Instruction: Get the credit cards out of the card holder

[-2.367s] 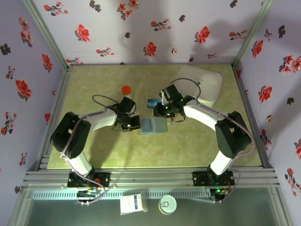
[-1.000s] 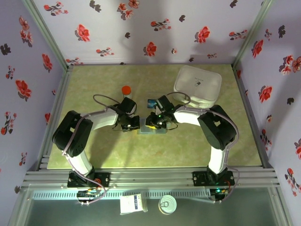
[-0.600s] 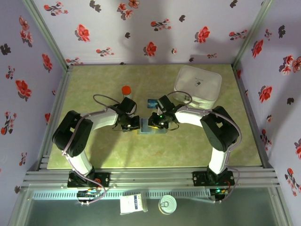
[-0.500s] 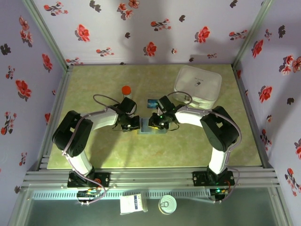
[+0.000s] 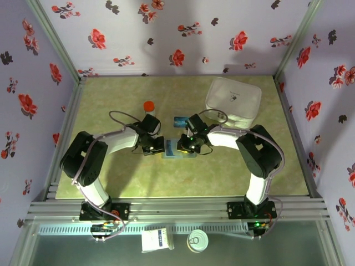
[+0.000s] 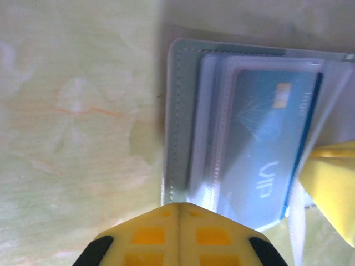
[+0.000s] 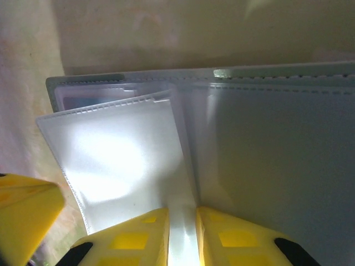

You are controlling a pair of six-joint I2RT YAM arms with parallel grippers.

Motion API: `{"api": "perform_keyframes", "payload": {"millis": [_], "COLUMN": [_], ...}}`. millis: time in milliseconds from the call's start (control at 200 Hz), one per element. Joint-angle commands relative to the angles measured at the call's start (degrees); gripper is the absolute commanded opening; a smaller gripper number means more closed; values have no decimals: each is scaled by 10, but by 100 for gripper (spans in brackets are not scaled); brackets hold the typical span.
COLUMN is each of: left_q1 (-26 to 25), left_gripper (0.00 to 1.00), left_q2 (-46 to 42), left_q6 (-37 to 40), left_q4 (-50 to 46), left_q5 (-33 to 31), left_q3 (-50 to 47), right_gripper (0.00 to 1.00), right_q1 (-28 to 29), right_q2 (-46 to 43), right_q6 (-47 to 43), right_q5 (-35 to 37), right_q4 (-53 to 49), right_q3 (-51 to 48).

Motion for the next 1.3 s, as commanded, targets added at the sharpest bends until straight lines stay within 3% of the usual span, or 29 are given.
{"api": "perform_keyframes", "payload": {"millis": [0, 360, 560, 840, 1145, 1295], "left_q1": [-3, -4, -5, -9, -15, -27], "left_gripper": [11, 36, 36, 27, 25, 30], "left_q2": [-25, 31, 59, 74, 64, 76], "left_q6": [-13, -52, -63, -74, -74, -76], "left_q4": [16, 93, 122, 140, 118, 112], "left_q5": [16, 75, 90, 101, 105, 106], "left_q3": [17, 23, 23, 26, 51, 75], "right_gripper": [21, 22, 24, 25, 28, 29], "right_q1": [-4, -4, -4, -5, -20, -47], "right_q2": [-6, -10, -17, -28, -119, -164], "right_q6": [-1, 2, 3, 1, -15, -13], "right_q5": [1, -2, -7, -3, 56, 63], "right_q4": [-2, 5, 4, 0, -59, -66], "right_q3": [-12, -19, -21, -23, -29, -51]}}
